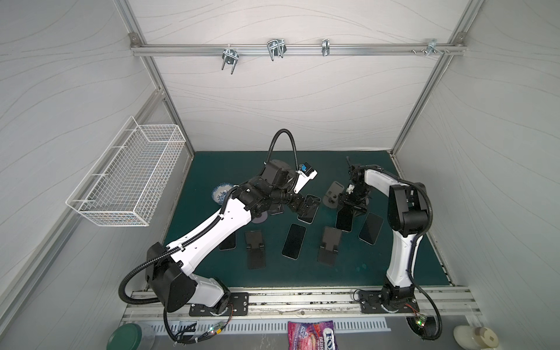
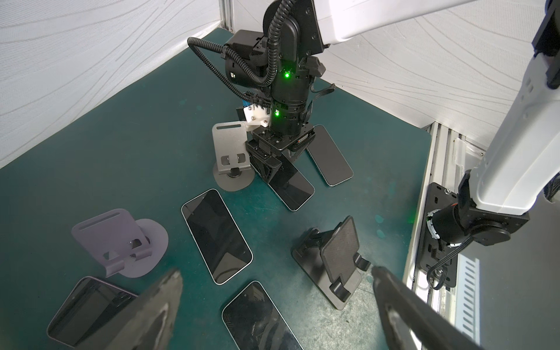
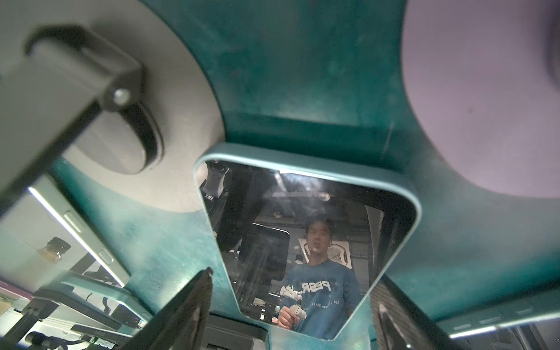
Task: Remove the phone from the phone stand
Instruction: Place the phone to the middle-right of the table.
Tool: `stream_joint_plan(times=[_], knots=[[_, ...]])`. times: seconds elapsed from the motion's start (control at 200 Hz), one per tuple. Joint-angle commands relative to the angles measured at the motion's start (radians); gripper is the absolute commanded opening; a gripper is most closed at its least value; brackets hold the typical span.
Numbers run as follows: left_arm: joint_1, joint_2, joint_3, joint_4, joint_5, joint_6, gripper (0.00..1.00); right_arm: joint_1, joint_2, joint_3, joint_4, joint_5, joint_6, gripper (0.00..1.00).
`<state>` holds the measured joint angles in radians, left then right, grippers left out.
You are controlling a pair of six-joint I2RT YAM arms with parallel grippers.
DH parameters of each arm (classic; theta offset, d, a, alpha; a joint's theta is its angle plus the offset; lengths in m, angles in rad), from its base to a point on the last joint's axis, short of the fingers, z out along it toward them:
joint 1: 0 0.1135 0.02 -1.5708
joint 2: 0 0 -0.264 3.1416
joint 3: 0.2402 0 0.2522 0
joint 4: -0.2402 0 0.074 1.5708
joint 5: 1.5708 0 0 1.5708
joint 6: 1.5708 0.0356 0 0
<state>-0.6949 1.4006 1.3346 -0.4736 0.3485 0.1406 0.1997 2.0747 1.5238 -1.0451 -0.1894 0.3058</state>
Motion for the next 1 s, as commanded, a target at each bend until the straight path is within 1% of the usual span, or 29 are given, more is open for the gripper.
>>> stream_joint_plan(times=[0.0, 0.27, 0.44, 0.7, 0.85, 0.995], knots=[[-0.005, -0.025, 0.022, 0.0, -0.01, 0.02, 0.99, 0.007, 0.006, 0.03, -0.044, 0.005, 0.01, 0.82], [-0.004, -0.037, 0.026, 0.003, -0.017, 0.021, 0.99, 0.007, -0.043, 0.007, -0.024, -0.005, 0.025, 0.83], [-0.004, -0.052, 0.025, 0.003, -0.023, 0.012, 0.98, 0.007, -0.084, -0.01, -0.009, -0.012, 0.032, 0.87], [-0.004, -0.084, 0.001, 0.024, -0.042, -0.032, 0.99, 0.007, -0.141, -0.042, 0.017, -0.014, 0.037, 0.89], [-0.005, -0.108, -0.032, 0.068, -0.069, -0.057, 0.99, 0.003, -0.18, -0.05, 0.023, -0.012, 0.037, 0.9], [-0.003, -0.118, -0.041, 0.094, -0.113, -0.052, 0.99, -0.006, -0.213, -0.046, 0.011, -0.012, 0.019, 0.92]])
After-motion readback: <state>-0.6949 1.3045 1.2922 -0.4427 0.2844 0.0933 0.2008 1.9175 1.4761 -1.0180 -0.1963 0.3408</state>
